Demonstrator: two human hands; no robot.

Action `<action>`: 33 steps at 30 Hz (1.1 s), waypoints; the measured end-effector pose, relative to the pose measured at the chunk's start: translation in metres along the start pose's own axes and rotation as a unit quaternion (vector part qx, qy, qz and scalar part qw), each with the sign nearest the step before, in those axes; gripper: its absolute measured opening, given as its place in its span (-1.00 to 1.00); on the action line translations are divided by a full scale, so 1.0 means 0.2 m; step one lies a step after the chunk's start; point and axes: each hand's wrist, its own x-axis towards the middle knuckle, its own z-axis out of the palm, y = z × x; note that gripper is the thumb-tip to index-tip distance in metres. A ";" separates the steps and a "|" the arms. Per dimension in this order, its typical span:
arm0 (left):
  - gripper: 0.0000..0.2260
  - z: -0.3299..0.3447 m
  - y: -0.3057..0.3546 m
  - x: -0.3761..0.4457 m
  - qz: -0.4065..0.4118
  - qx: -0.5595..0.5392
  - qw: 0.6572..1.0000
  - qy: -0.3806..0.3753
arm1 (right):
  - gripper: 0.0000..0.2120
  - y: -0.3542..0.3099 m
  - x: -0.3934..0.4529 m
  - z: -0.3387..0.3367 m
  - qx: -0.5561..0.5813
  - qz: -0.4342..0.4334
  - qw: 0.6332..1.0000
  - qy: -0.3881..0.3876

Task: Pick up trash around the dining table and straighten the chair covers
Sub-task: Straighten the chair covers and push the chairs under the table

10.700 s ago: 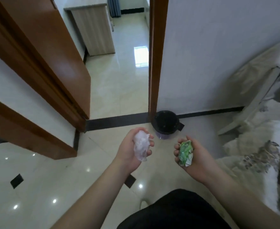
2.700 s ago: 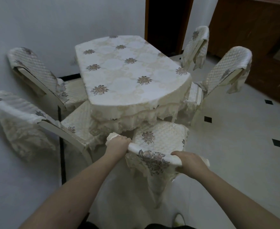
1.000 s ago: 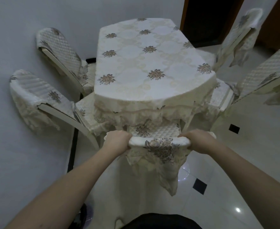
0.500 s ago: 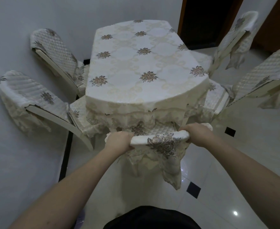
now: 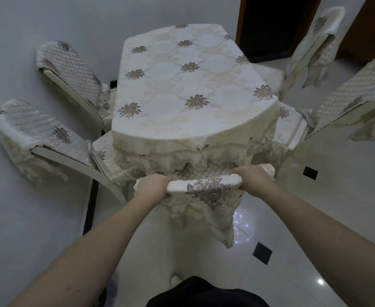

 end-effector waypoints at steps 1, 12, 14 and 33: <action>-0.79 0.00 0.01 0.02 0.006 0.005 1.000 0.000 | -0.63 0.02 0.01 -0.01 0.001 -0.001 1.000 0.005; -0.77 -0.04 -0.01 0.17 0.012 0.000 1.000 -0.003 | -0.60 0.07 0.18 -0.07 -0.038 0.010 0.999 -0.014; -0.79 -0.05 -0.02 0.20 0.013 -0.003 1.000 0.000 | -0.61 0.07 0.21 -0.07 -0.042 0.014 0.999 -0.012; -0.78 -0.04 -0.04 0.24 0.004 -0.003 1.000 -0.003 | -0.62 0.06 0.23 -0.07 -0.063 0.028 0.998 -0.003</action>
